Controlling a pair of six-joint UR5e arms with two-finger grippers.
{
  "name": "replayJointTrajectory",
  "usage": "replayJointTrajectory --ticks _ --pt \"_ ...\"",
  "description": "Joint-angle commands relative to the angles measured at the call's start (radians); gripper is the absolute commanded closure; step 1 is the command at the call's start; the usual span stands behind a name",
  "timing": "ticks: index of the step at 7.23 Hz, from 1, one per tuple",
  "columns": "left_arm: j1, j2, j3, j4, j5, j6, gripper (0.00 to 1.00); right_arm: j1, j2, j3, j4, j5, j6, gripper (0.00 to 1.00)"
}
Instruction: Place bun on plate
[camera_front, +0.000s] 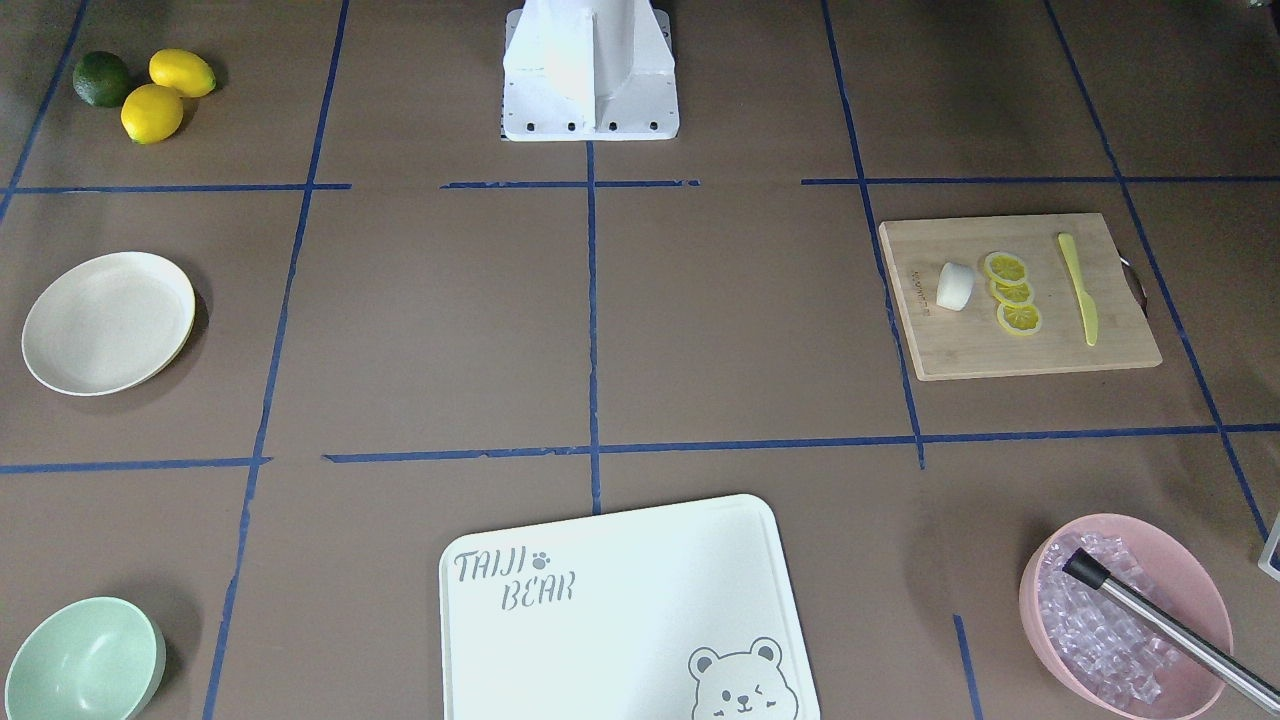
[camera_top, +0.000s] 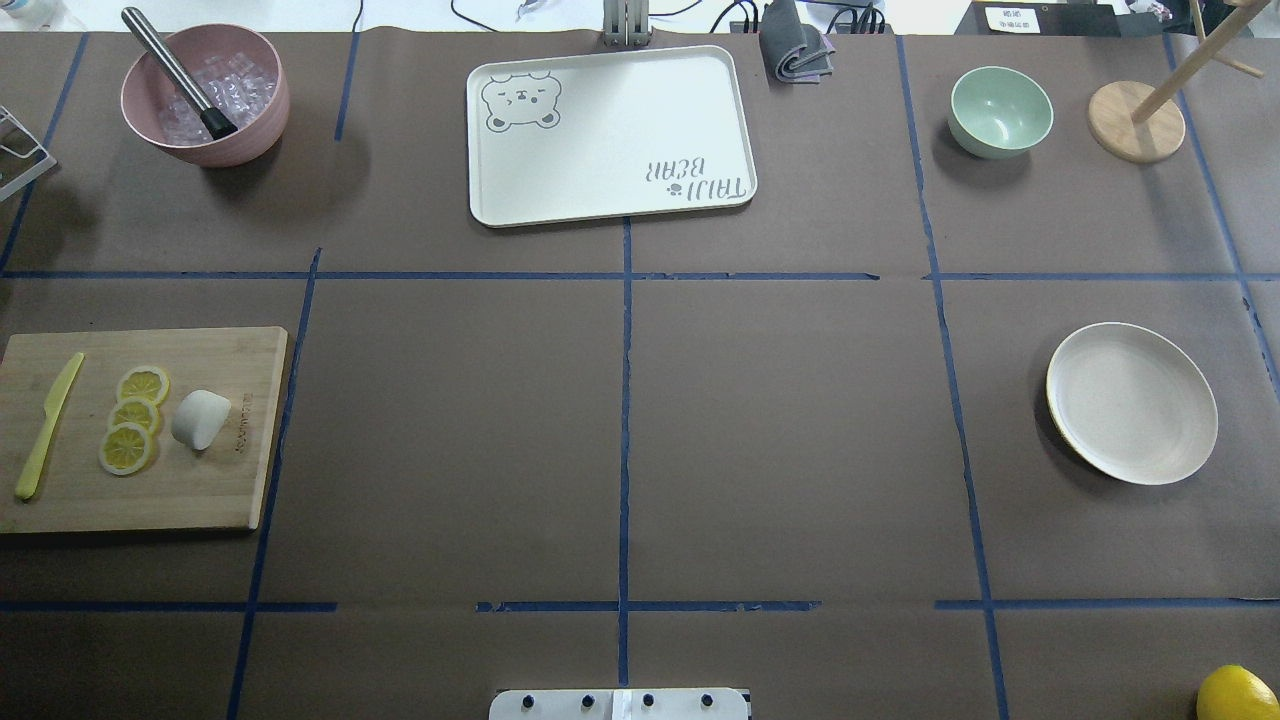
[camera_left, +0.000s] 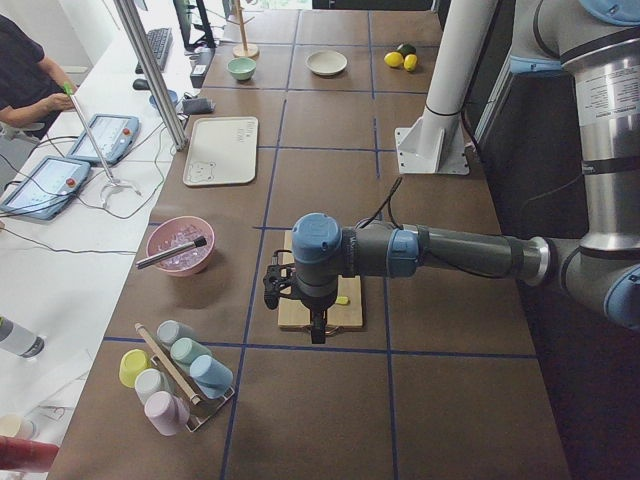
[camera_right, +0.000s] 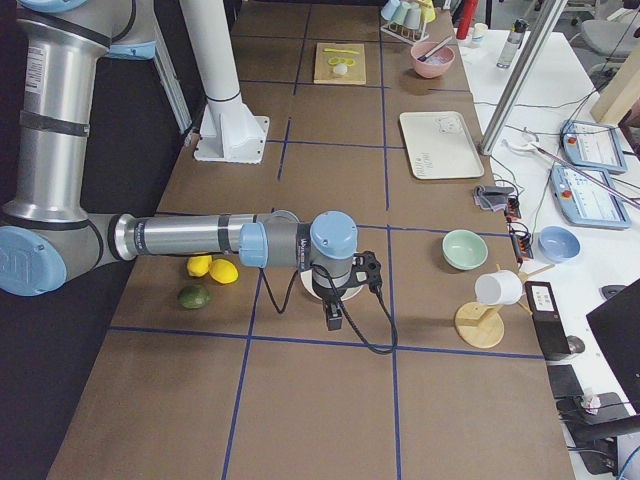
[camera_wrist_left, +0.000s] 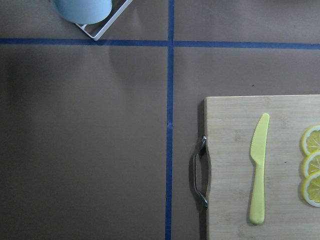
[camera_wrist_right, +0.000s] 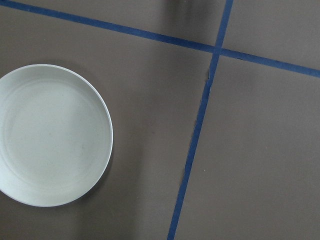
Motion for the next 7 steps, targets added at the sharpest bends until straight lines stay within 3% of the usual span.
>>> replayJointTrajectory --ticks 1,7 --pt "0.004 -0.001 -0.004 0.001 -0.007 0.000 0.00 -0.001 0.002 -0.002 0.001 0.002 0.001 0.00" --pt "0.024 -0.001 -0.021 -0.016 -0.007 0.003 0.00 -0.001 0.000 -0.004 0.007 0.002 0.002 0.00"
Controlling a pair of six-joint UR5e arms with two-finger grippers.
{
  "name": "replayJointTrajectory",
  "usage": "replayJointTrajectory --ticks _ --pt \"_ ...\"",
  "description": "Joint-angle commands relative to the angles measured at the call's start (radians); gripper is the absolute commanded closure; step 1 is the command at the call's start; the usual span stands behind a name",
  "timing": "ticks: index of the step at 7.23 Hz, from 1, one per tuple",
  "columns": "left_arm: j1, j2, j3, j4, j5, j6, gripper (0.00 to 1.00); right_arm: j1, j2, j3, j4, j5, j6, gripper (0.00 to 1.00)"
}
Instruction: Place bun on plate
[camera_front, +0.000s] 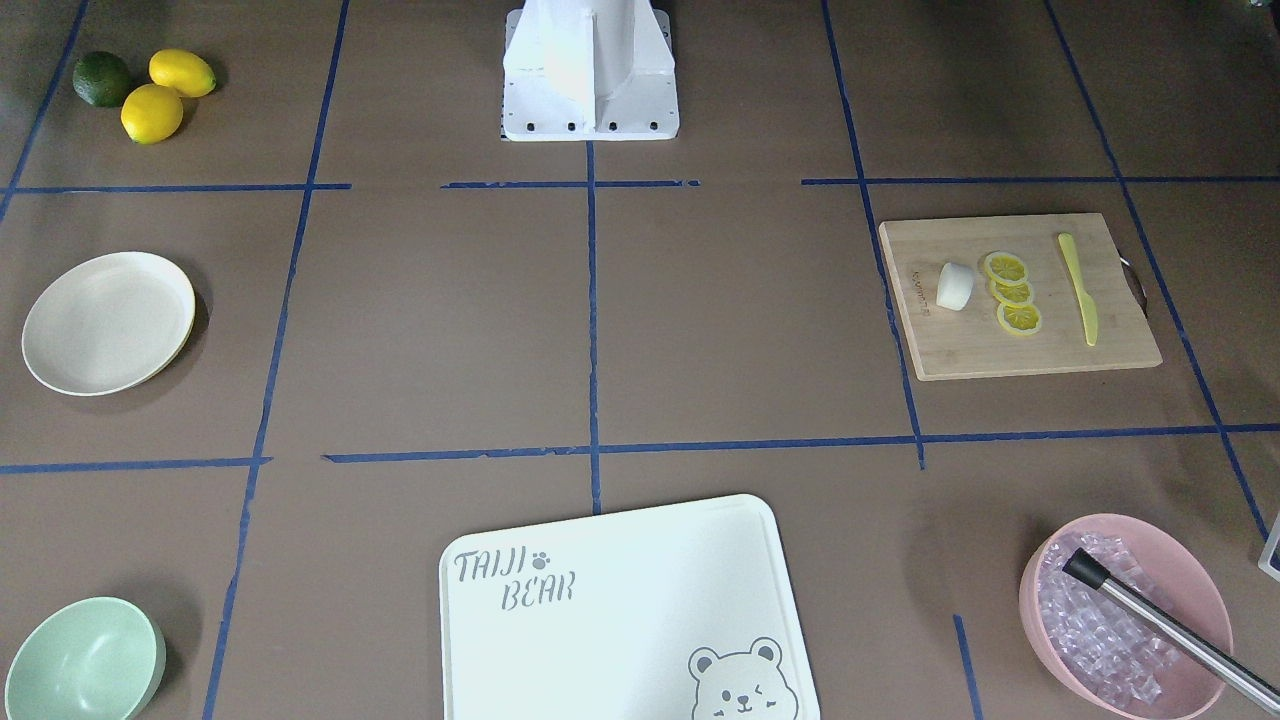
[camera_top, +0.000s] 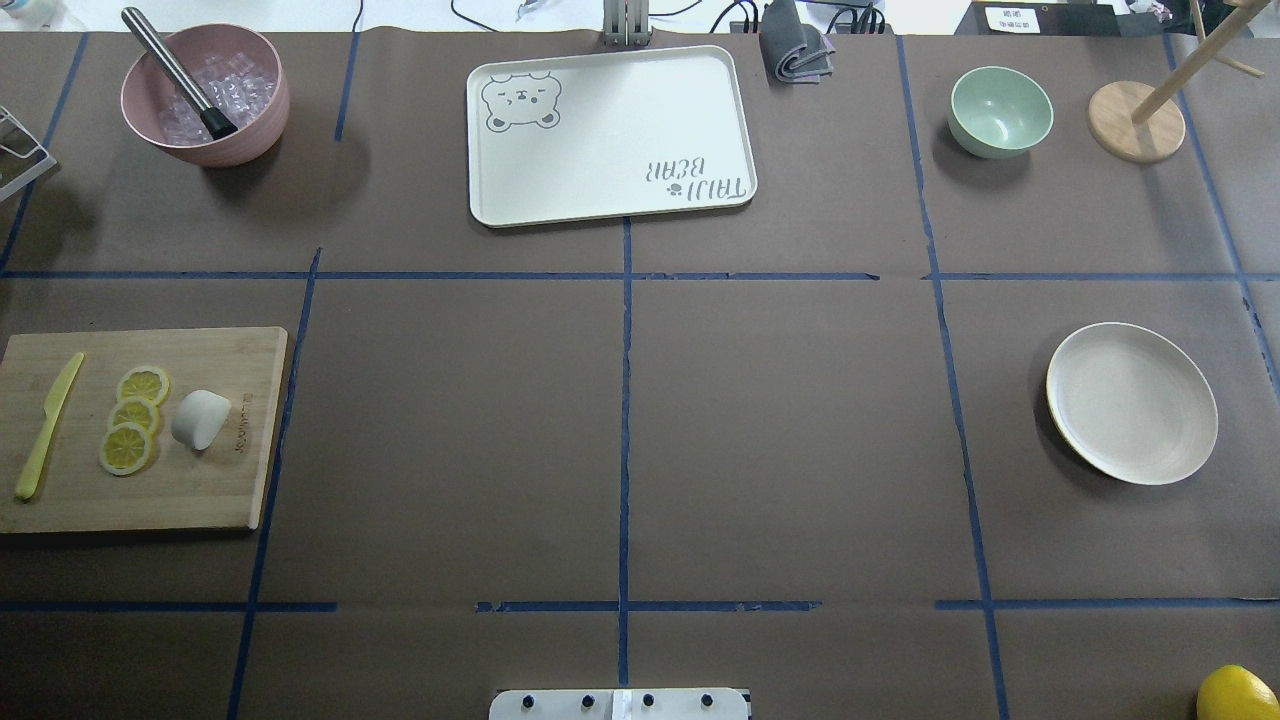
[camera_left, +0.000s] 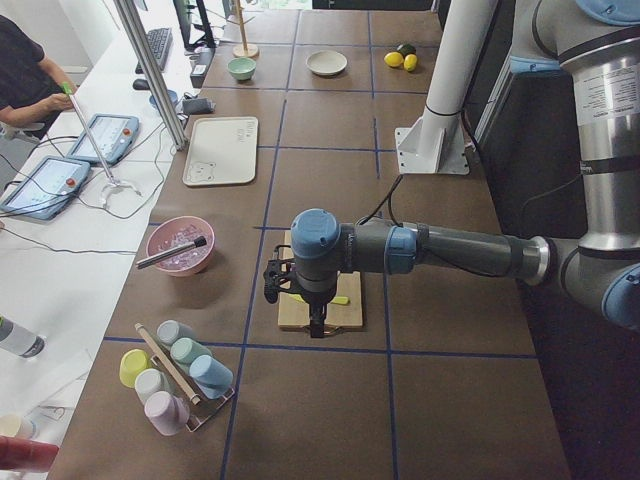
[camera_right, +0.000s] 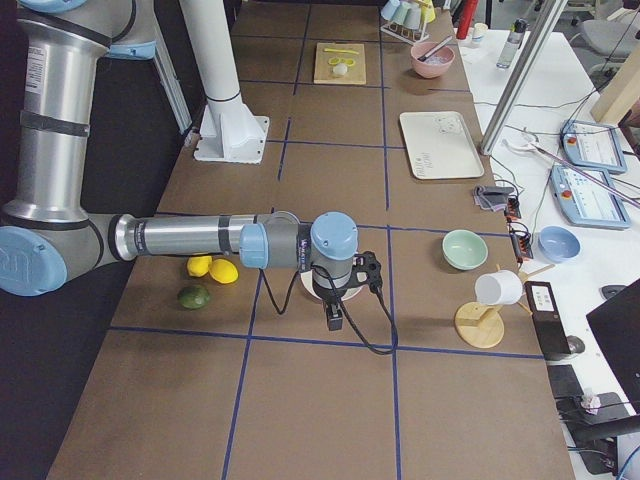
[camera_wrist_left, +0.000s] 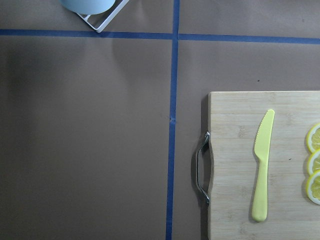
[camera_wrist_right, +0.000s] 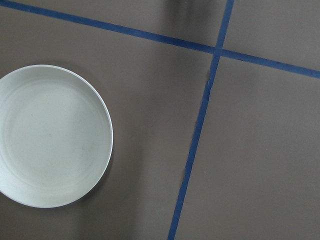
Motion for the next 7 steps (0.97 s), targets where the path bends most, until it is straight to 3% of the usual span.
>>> replayJointTrajectory --ticks 1,7 --pt "0.002 0.000 -0.004 -0.005 -0.003 -0.003 0.00 0.000 -0.005 -0.004 0.000 0.000 -0.003 0.00" --pt "0.000 0.002 -0.021 -0.008 -0.005 0.000 0.00 -0.002 0.000 -0.033 0.003 0.015 -0.006 0.00"
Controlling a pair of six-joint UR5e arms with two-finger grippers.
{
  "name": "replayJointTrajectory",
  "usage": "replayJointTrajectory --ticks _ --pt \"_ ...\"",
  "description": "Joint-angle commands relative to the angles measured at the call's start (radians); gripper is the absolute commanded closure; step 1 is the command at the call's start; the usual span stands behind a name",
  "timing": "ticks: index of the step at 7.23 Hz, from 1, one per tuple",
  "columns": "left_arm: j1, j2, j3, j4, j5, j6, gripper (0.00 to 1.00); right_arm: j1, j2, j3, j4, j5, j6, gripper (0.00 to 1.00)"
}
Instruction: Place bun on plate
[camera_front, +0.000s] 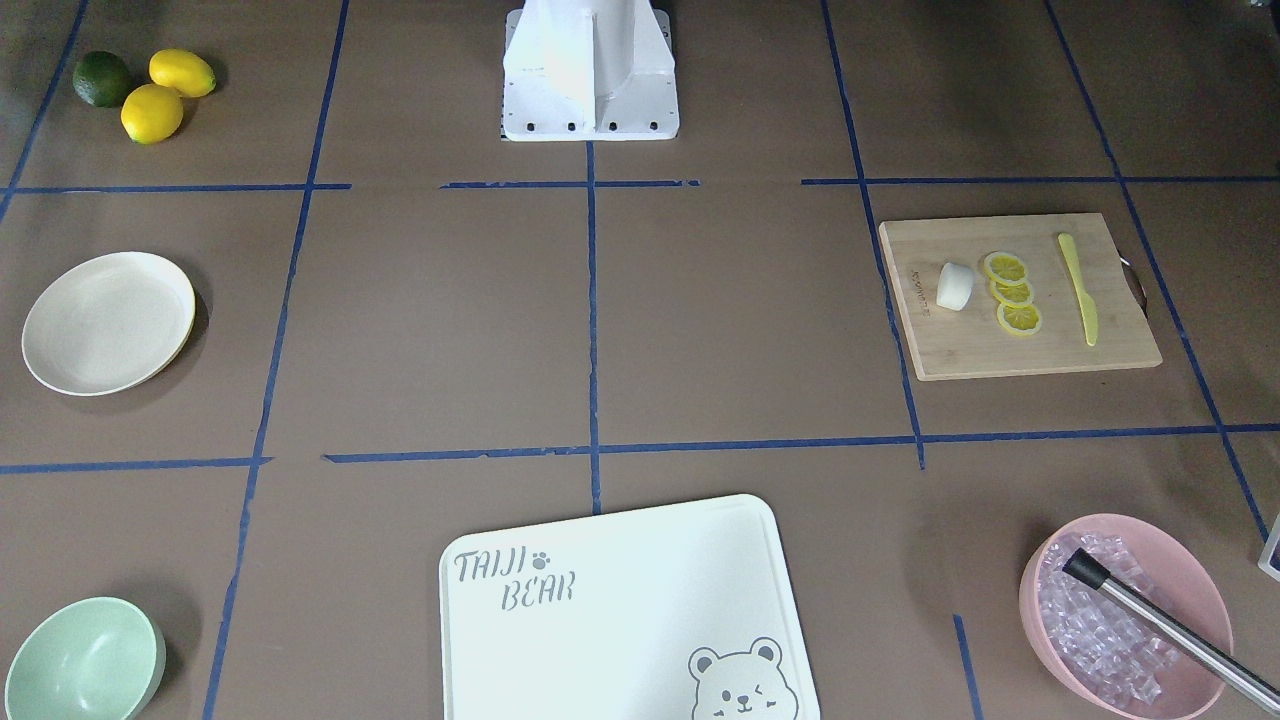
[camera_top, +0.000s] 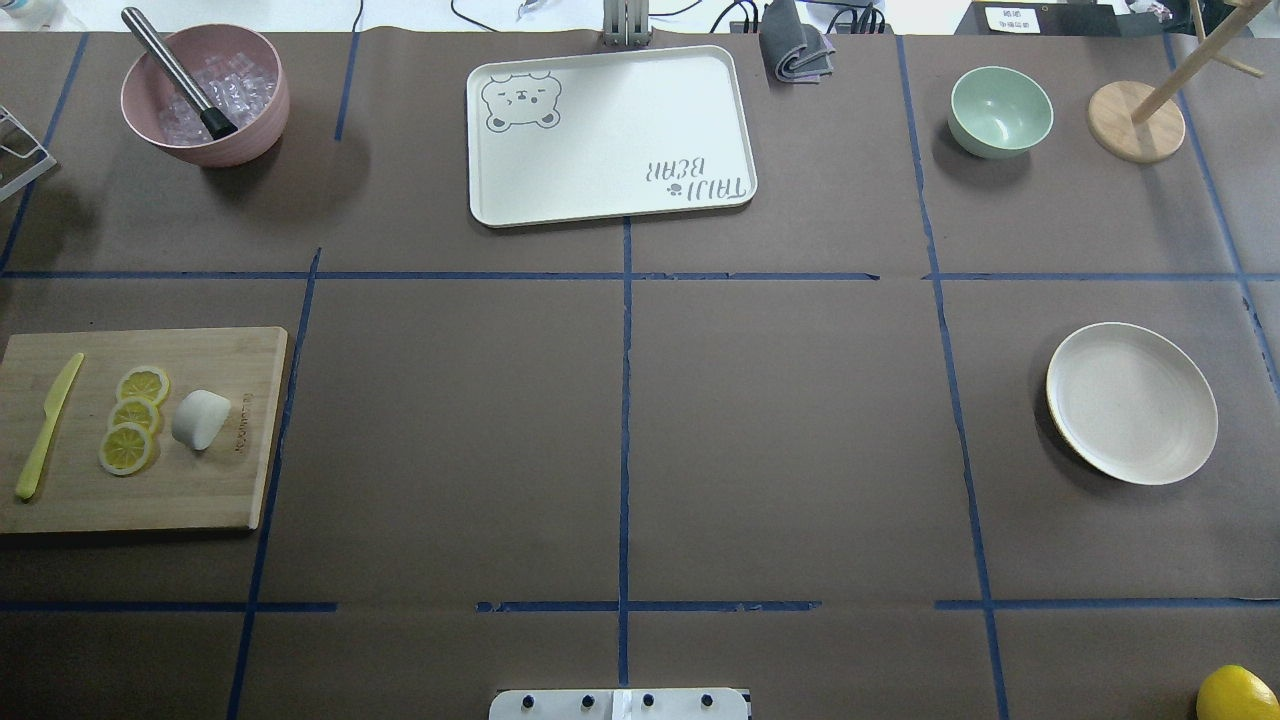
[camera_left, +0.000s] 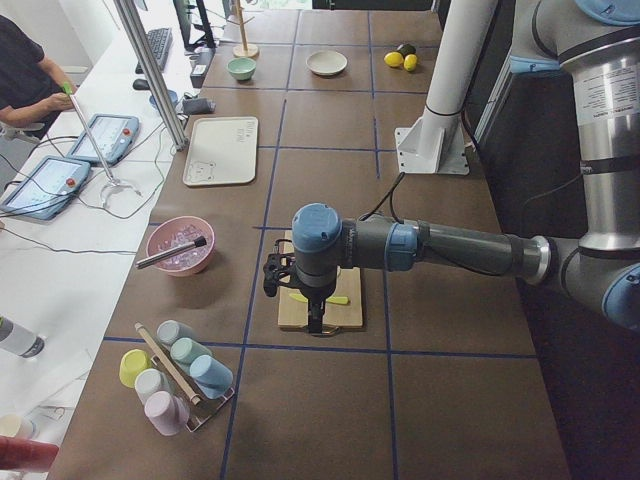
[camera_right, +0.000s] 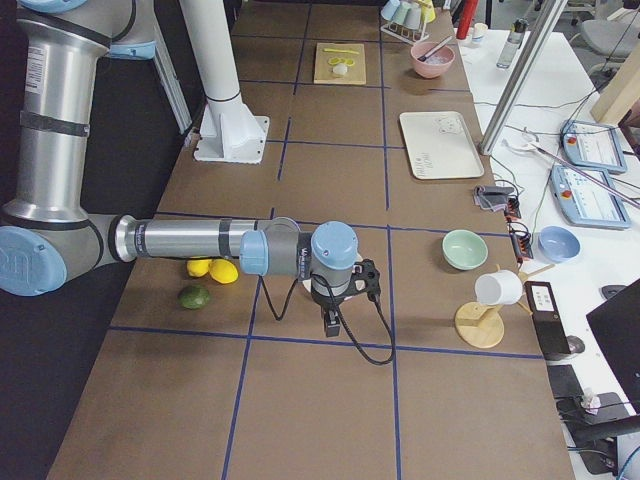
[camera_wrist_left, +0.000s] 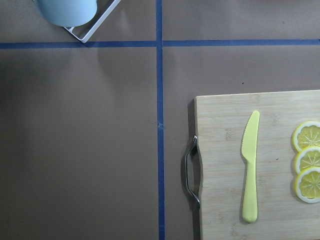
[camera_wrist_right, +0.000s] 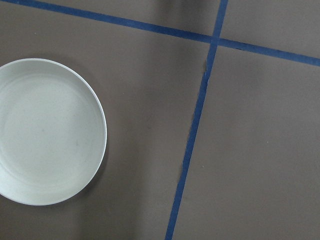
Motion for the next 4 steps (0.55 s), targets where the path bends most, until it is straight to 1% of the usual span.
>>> replayJointTrajectory --ticks 1,2,3,4 --pt "0.000 0.000 -0.005 0.001 0.000 0.001 0.00 -0.012 0.001 0.004 0.002 0.008 0.005 0.00" --pt "0.000 0.000 -0.005 0.000 0.000 0.001 0.00 -0.047 0.001 0.003 0.002 0.005 0.006 0.00" --pt "0.000 0.000 -0.005 0.000 -0.017 0.001 0.00 -0.080 0.008 0.004 0.005 0.007 0.075 0.01" --pt "0.000 0.000 -0.007 0.000 -0.022 0.001 0.00 -0.148 0.005 -0.003 0.137 0.008 0.286 0.01"
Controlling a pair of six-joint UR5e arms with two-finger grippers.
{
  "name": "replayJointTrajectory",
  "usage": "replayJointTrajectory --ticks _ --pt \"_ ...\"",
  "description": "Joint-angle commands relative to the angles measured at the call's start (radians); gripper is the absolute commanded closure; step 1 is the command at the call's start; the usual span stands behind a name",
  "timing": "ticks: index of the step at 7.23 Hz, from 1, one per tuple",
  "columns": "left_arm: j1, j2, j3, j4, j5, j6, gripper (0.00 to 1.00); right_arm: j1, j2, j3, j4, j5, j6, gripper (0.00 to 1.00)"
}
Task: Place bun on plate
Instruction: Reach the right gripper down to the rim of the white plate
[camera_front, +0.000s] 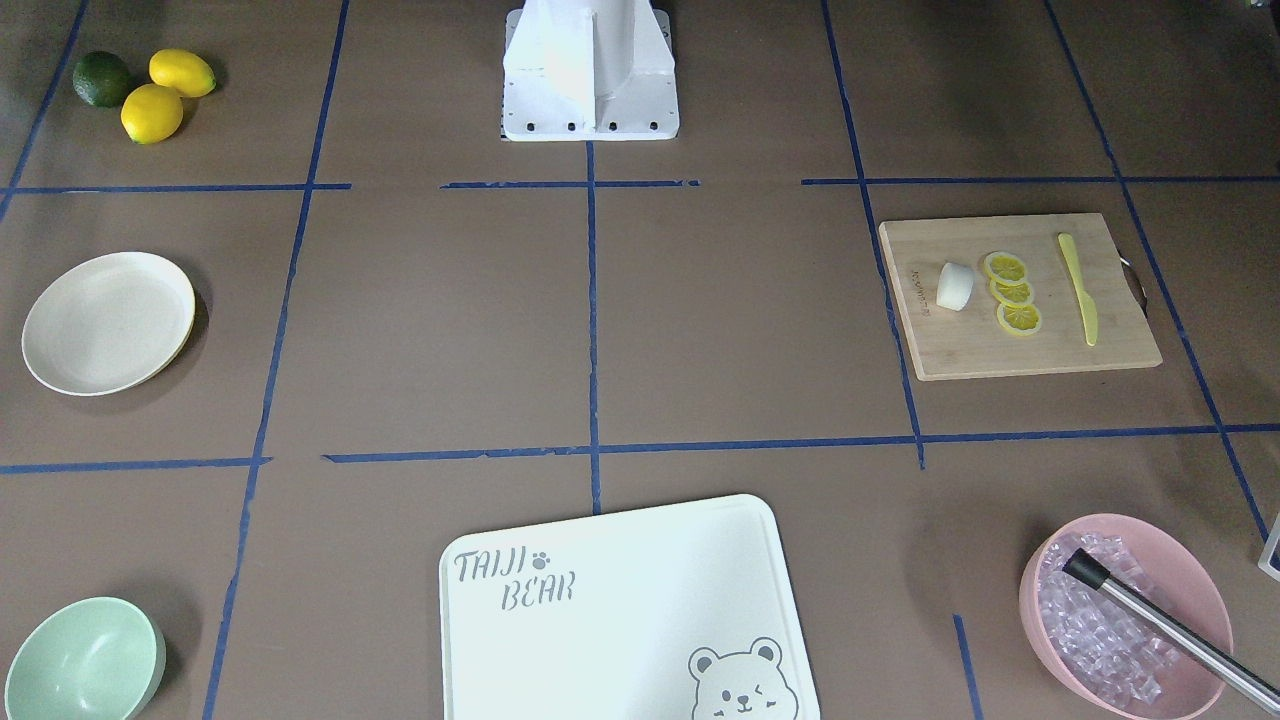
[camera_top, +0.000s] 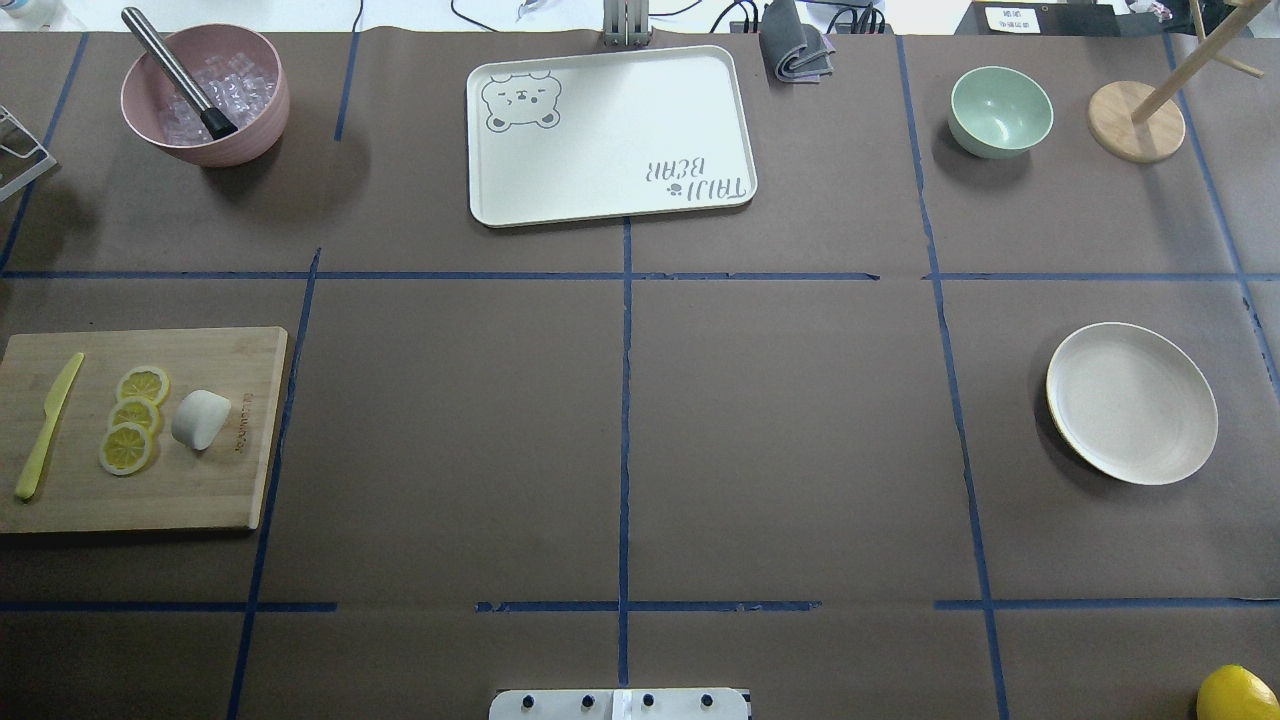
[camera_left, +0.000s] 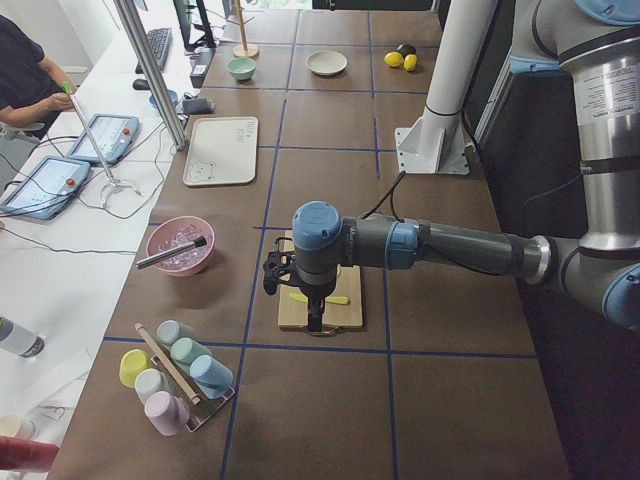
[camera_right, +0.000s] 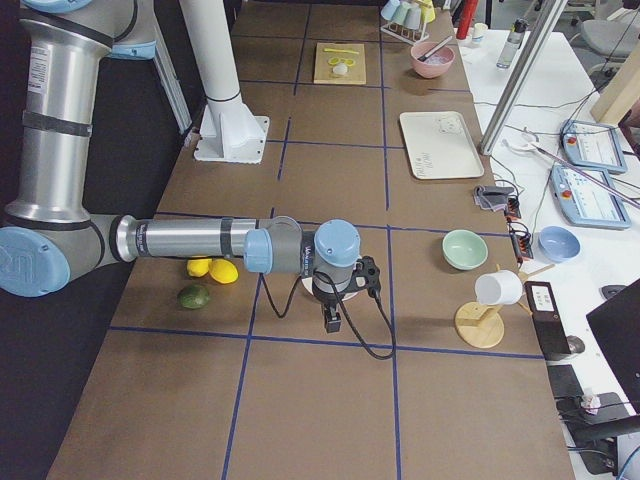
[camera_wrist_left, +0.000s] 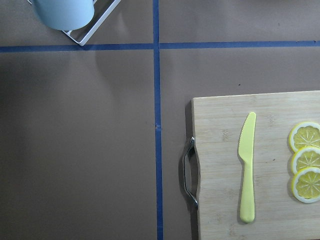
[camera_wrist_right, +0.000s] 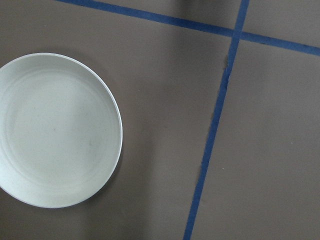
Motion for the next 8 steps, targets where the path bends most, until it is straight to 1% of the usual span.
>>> replayJointTrajectory --ticks 1,2,3,4,5,8 --pt "0.000 0.000 -0.001 -0.003 -0.010 0.000 0.00 -0.148 -0.007 -0.031 0.292 -0.006 0.454 0.01" --pt "0.000 0.000 -0.001 -0.005 -0.017 0.000 0.00 -0.184 -0.009 -0.097 0.464 -0.006 0.590 0.02" --pt "0.000 0.000 -0.001 -0.009 -0.018 0.000 0.00 -0.232 -0.007 -0.166 0.604 -0.024 0.678 0.03" --pt "0.001 0.000 -0.001 -0.011 -0.018 0.000 0.00 -0.278 -0.006 -0.206 0.710 -0.078 0.773 0.05" --pt "0.000 0.000 -0.003 -0.011 -0.018 0.000 0.00 -0.301 0.000 -0.226 0.730 -0.087 0.835 0.04" --pt "0.000 -0.002 -0.004 -0.011 -0.018 0.000 0.00 -0.361 0.017 -0.251 0.727 -0.100 0.840 0.07"
